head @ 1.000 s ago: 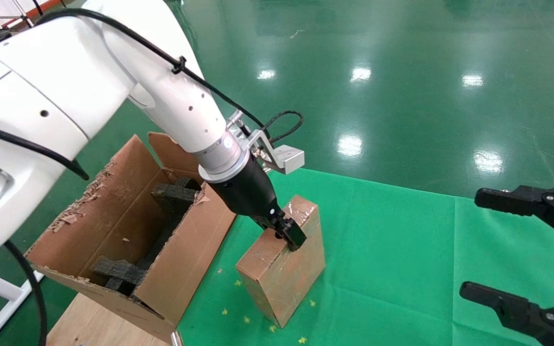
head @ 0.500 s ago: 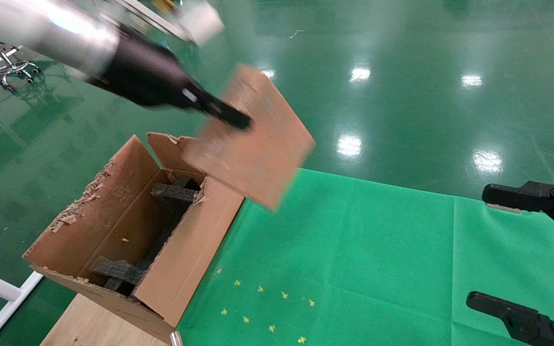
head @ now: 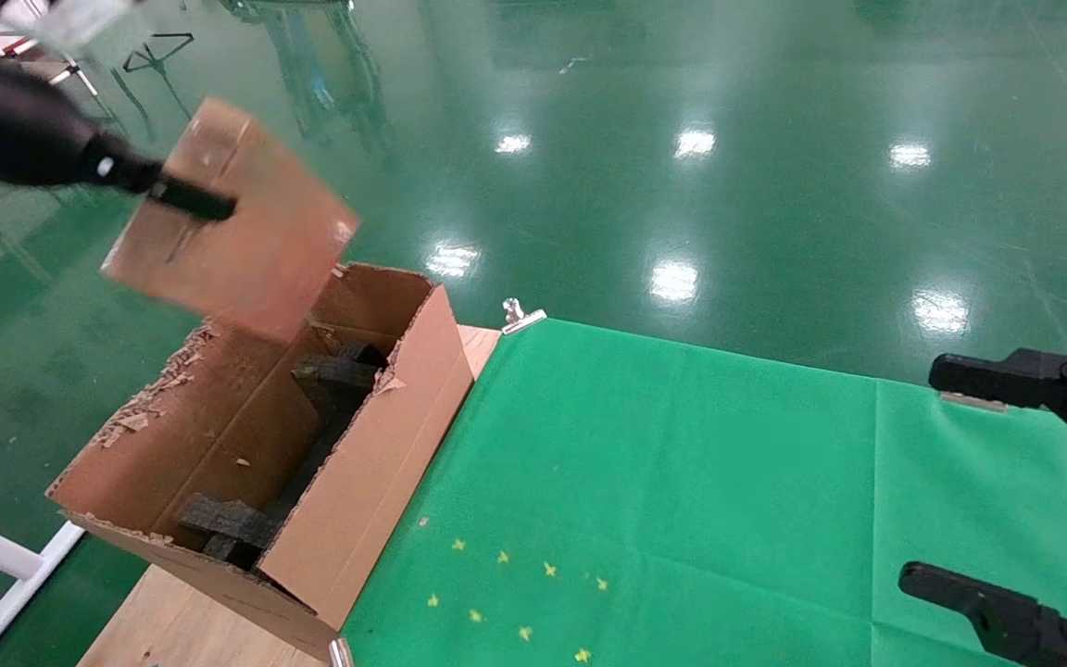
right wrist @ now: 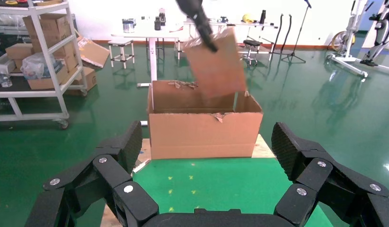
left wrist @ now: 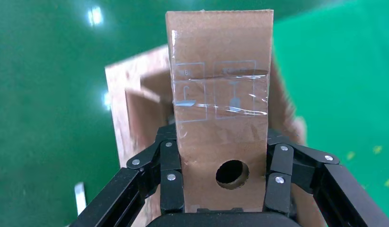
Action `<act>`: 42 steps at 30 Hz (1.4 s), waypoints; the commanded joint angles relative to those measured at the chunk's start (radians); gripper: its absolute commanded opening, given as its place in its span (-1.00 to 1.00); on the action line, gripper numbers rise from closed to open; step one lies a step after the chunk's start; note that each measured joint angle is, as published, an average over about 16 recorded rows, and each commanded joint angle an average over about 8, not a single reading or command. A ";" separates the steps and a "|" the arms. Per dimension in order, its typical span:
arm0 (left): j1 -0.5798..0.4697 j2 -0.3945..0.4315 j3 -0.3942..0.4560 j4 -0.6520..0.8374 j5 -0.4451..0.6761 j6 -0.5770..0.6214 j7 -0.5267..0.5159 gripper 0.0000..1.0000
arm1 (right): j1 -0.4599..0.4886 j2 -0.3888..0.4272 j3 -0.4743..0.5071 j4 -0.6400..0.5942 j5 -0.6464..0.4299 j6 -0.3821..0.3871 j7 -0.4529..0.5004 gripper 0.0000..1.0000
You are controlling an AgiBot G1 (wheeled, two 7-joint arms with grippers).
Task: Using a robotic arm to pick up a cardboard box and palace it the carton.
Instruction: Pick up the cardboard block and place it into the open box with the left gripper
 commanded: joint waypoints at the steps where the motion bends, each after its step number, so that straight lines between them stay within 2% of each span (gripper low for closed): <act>1: 0.011 -0.009 0.011 0.040 0.014 -0.007 0.046 -1.00 | 0.000 0.000 0.000 0.000 0.000 0.000 0.000 1.00; 11: 0.148 0.031 0.016 0.372 -0.037 -0.133 0.290 -1.00 | 0.000 0.000 0.000 0.000 0.000 0.000 0.000 1.00; 19: 0.215 0.088 0.031 0.600 -0.019 -0.243 0.412 -1.00 | 0.000 0.000 0.000 0.000 0.000 0.000 0.000 1.00; 26: 0.256 0.122 0.035 0.735 -0.008 -0.375 0.453 -1.00 | 0.000 0.000 0.000 0.000 0.000 0.000 0.000 1.00; 33: 0.344 0.170 0.028 0.806 -0.015 -0.537 0.450 -1.00 | 0.000 0.000 0.000 0.000 0.000 0.000 0.000 1.00; 42: 0.437 0.225 0.010 0.844 -0.042 -0.594 0.433 -1.00 | 0.000 0.000 0.000 0.000 0.000 0.000 0.000 1.00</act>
